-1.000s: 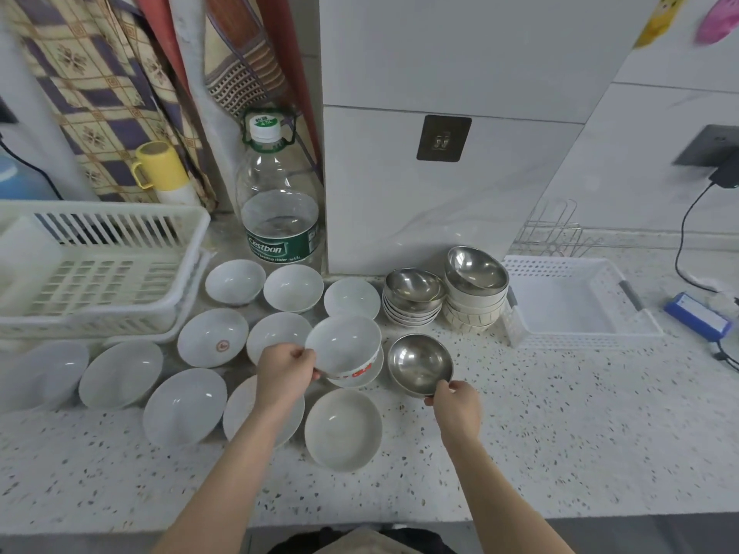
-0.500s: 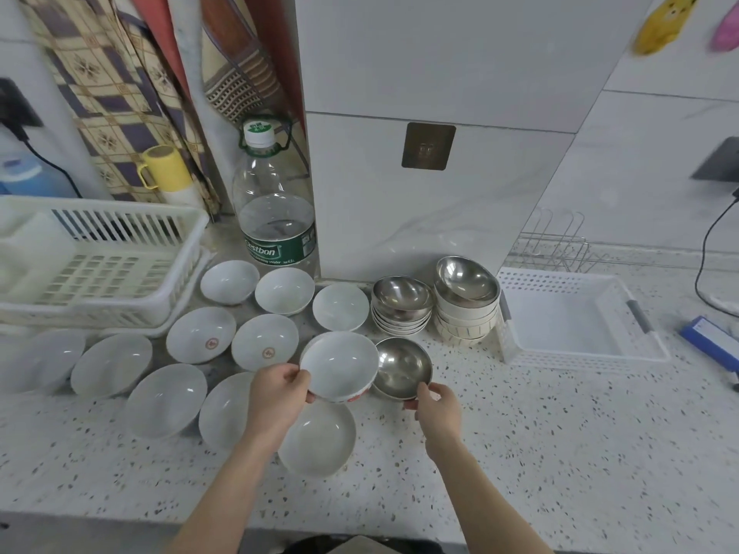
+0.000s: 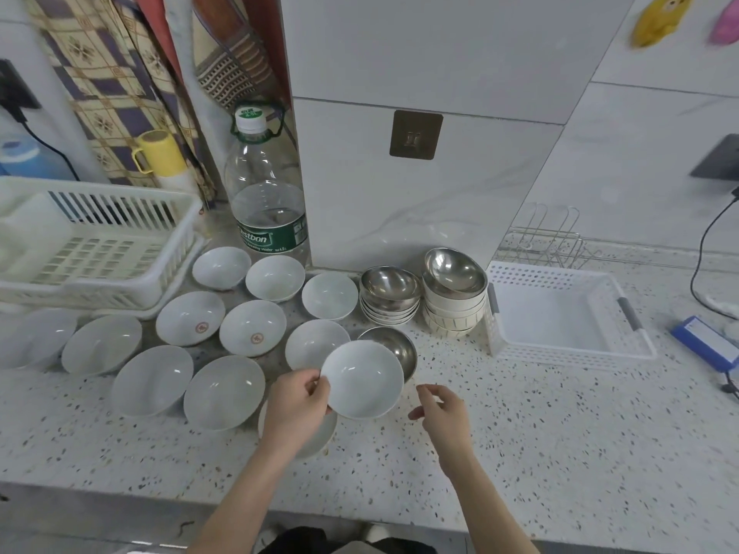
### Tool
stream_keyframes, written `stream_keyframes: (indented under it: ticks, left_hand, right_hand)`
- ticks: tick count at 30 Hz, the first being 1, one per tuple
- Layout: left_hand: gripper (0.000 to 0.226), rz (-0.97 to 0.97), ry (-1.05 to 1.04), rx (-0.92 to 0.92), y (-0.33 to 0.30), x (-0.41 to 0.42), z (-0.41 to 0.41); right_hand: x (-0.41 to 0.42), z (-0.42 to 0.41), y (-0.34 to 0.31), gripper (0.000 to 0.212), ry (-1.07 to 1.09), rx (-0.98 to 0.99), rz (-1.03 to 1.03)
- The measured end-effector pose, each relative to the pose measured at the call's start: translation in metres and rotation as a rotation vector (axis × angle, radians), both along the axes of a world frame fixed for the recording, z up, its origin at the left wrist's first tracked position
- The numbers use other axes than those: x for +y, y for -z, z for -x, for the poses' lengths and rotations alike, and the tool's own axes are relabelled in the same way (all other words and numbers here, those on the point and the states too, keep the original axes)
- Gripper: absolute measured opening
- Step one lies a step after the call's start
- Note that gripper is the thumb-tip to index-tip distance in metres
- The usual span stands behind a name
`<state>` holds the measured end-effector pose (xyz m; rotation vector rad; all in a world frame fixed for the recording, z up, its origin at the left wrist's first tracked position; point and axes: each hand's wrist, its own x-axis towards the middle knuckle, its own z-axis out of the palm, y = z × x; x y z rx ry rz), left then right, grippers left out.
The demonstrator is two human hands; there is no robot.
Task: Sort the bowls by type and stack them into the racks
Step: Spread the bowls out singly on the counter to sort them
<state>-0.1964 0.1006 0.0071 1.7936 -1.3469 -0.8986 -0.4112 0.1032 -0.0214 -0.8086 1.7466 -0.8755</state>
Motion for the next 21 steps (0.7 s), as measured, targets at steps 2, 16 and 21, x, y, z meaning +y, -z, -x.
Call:
stream_keyframes:
  ticks: [2, 16, 21]
  left_hand:
    - [0.031, -0.007, 0.045, 0.003, 0.004, 0.005, 0.009]
    - [0.023, -0.157, 0.091, -0.085, 0.037, 0.038, 0.042]
    - [0.02, -0.173, 0.087, -0.161, 0.043, 0.045, 0.045]
  right_hand:
    - [0.01, 0.005, -0.005, 0.024, -0.072, -0.083, 0.011]
    - [0.038, 0.024, 0.005, 0.024, -0.408, 0.075, -0.058]
    - [0.039, 0.028, 0.011, 0.027, -0.441, 0.101, -0.087]
